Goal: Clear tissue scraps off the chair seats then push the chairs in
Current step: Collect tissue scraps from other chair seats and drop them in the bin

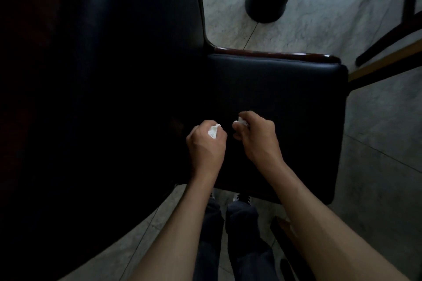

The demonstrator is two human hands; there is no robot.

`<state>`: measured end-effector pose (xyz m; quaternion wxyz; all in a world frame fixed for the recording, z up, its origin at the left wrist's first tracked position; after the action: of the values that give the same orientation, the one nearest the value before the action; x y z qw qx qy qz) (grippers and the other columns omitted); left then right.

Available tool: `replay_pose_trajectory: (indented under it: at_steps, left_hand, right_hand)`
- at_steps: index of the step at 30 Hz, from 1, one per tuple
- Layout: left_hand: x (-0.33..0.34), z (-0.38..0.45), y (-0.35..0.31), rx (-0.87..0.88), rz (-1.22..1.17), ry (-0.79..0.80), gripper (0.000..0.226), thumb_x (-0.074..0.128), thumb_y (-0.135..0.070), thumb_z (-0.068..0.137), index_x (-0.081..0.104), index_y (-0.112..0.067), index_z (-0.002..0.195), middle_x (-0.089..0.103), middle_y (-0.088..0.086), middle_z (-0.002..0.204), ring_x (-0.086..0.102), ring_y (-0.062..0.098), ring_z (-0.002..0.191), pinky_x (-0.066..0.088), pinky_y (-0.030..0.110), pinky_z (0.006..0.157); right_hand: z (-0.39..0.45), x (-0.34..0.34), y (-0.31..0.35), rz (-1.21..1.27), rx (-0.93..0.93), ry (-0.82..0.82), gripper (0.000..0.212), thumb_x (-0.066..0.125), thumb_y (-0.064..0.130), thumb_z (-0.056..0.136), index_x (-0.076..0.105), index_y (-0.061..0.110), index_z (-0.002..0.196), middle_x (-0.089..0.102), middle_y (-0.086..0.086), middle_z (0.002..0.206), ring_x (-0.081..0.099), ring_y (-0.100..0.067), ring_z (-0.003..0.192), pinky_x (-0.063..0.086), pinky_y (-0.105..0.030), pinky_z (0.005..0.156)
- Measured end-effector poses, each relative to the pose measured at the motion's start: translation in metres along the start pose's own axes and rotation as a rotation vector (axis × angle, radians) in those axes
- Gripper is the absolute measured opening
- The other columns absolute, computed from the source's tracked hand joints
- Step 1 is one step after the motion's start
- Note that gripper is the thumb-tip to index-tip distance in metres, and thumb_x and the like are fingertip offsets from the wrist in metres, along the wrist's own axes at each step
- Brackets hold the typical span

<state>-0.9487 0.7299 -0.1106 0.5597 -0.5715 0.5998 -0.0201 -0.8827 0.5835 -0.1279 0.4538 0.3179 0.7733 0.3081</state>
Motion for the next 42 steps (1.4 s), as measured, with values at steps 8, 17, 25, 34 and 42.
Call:
replay_pose_trajectory:
  at_steps: [8, 17, 25, 34, 42]
  left_hand:
    - [-0.088, -0.038, -0.108, 0.205, 0.044, -0.084, 0.014, 0.067, -0.025, 0.084, 0.074, -0.017, 0.094, 0.067, 0.009, 0.087, 0.064, 0.027, 0.077, 0.052, 0.036, 0.066]
    - [-0.227, -0.096, -0.223, 0.363, 0.029, -0.268, 0.017, 0.062, -0.028, 0.088, 0.071, -0.017, 0.098, 0.065, 0.008, 0.088, 0.062, 0.028, 0.081, 0.051, 0.040, 0.070]
    - [-0.338, -0.103, -0.245, 0.352, -0.047, -0.443, 0.016, 0.061, -0.027, 0.090, 0.070, -0.015, 0.095, 0.066, 0.006, 0.085, 0.061, 0.022, 0.076, 0.044, 0.031, 0.066]
    - [-0.441, -0.068, -0.204, 0.361, 0.024, -0.583, 0.017, 0.059, -0.029, 0.090, 0.070, -0.015, 0.091, 0.050, -0.004, 0.076, 0.050, 0.017, 0.065, 0.033, 0.027, 0.057]
    - [-0.545, 0.010, -0.121, 0.397, 0.078, -0.497, 0.021, 0.050, -0.032, 0.088, 0.062, -0.016, 0.082, 0.056, 0.001, 0.079, 0.054, 0.023, 0.070, 0.039, 0.031, 0.056]
  right_hand:
    - [-0.046, -0.072, 0.103, -0.032, -0.115, -0.079, 0.012, 0.060, 0.018, 0.096, 0.068, 0.015, 0.105, 0.069, 0.003, 0.082, 0.069, -0.006, 0.070, 0.061, -0.037, 0.068]
    - [-0.094, -0.147, 0.277, -0.039, -0.360, -0.196, 0.007, 0.061, 0.020, 0.092, 0.068, 0.020, 0.092, 0.065, 0.009, 0.075, 0.059, 0.000, 0.070, 0.039, -0.012, 0.062]
    - [-0.120, -0.153, 0.392, -0.048, -0.567, -0.222, 0.010, 0.070, 0.022, 0.089, 0.066, 0.015, 0.094, 0.051, 0.019, 0.066, 0.051, 0.010, 0.061, 0.037, -0.002, 0.058]
    - [-0.136, -0.060, 0.472, -0.110, -0.645, -0.129, 0.012, 0.066, 0.023, 0.090, 0.065, 0.011, 0.089, 0.065, 0.000, 0.070, 0.057, -0.011, 0.064, 0.047, -0.032, 0.064]
    - [-0.147, 0.062, 0.553, -0.162, -0.634, -0.193, 0.017, 0.065, 0.018, 0.090, 0.057, 0.016, 0.076, 0.054, 0.006, 0.064, 0.050, -0.008, 0.059, 0.036, -0.026, 0.053]
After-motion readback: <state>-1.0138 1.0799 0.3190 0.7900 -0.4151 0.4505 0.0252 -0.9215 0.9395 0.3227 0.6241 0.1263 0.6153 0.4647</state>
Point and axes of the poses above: each hand's wrist, its own z-axis towards the middle knuckle, its own x-axis out of the palm, y = z × x, the point moved 8 cm from there along z, towards the middle knuckle
